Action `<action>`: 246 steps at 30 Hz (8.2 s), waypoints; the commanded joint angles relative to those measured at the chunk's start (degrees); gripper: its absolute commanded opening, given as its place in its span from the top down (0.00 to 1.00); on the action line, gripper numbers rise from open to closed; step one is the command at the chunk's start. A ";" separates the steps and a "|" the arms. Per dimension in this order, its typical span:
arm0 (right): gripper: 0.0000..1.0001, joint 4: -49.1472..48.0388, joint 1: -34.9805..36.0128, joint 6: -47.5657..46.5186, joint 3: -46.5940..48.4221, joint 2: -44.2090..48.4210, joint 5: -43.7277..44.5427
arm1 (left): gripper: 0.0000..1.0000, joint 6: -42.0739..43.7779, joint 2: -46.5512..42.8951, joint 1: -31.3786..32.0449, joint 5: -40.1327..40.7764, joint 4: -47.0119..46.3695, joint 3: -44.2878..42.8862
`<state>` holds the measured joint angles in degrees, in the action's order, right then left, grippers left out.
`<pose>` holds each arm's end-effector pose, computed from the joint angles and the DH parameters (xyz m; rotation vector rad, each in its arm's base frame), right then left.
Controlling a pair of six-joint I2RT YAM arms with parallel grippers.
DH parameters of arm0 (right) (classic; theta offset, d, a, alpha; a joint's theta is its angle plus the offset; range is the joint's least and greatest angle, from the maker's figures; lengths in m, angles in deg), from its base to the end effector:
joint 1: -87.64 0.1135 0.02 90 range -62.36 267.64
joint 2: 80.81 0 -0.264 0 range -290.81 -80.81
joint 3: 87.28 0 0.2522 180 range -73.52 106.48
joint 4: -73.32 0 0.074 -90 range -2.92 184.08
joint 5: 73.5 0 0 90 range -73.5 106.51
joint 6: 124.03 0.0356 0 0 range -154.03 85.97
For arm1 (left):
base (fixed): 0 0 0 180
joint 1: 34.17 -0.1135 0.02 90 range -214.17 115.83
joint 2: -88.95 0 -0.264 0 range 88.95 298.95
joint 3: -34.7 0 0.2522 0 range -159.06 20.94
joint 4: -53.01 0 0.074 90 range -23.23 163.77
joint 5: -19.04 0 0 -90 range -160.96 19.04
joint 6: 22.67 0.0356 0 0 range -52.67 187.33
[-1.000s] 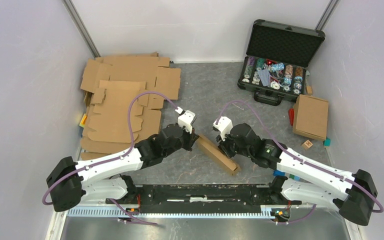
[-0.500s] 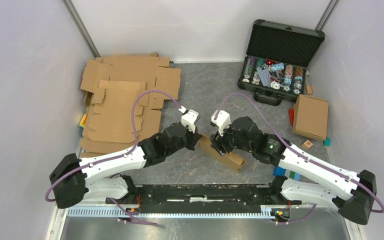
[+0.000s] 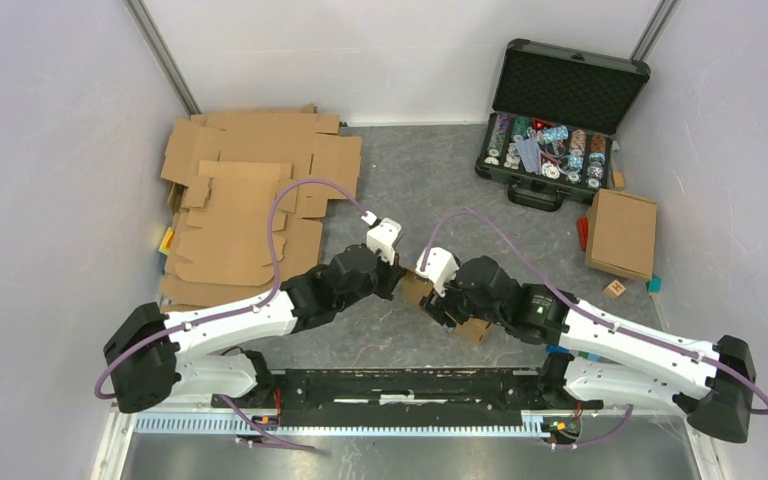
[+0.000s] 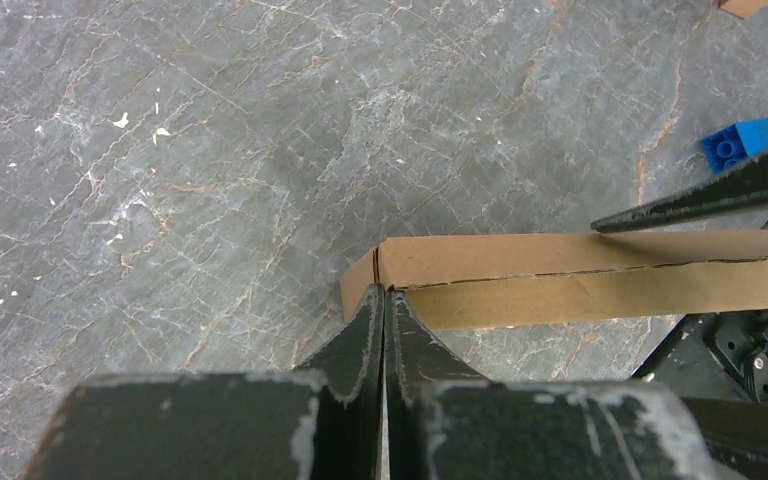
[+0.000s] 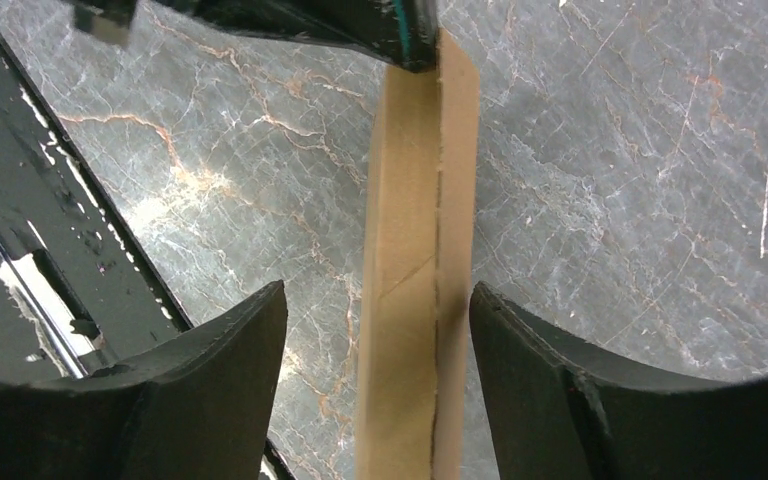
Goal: Fold the paper box
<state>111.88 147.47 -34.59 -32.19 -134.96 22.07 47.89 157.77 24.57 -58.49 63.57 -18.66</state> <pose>0.1056 0.1748 0.2648 -1.0911 1.9827 0.4546 0.1443 -0.2229 0.2447 0.5628 1.9960 -0.6394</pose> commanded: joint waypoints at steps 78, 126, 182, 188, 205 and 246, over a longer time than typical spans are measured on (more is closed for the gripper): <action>0.65 -0.50 5.80 3.46 -2.25 -5.31 16.17 | 0.57 -17.48 2.03 -8.08 -11.22 -13.64 10.77; 0.16 0.73 -7.54 4.63 -0.90 2.71 -1.36 | 0.64 -17.33 9.58 -4.33 -6.56 -20.59 15.69; 0.83 15.83 -7.98 7.52 2.32 13.09 -2.88 | 0.64 -16.78 10.29 -4.26 -7.01 -17.53 13.40; 0.22 18.07 -7.98 5.19 8.12 10.59 -1.85 | 0.64 -16.41 10.41 -4.33 -7.09 -16.84 12.93; 0.48 13.15 -7.98 1.73 1.04 3.06 -7.01 | 0.59 -17.32 10.25 -4.42 -8.62 -14.67 11.03; 0.66 -1.09 -7.63 -23.60 30.71 -35.61 -25.19 | 0.00 -21.69 -22.81 -29.47 0.34 23.81 3.28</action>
<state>110.28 139.65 -52.49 -7.93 -167.53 -0.38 30.16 133.44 -3.80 -59.06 83.61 -12.45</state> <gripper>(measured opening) 0.410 0.994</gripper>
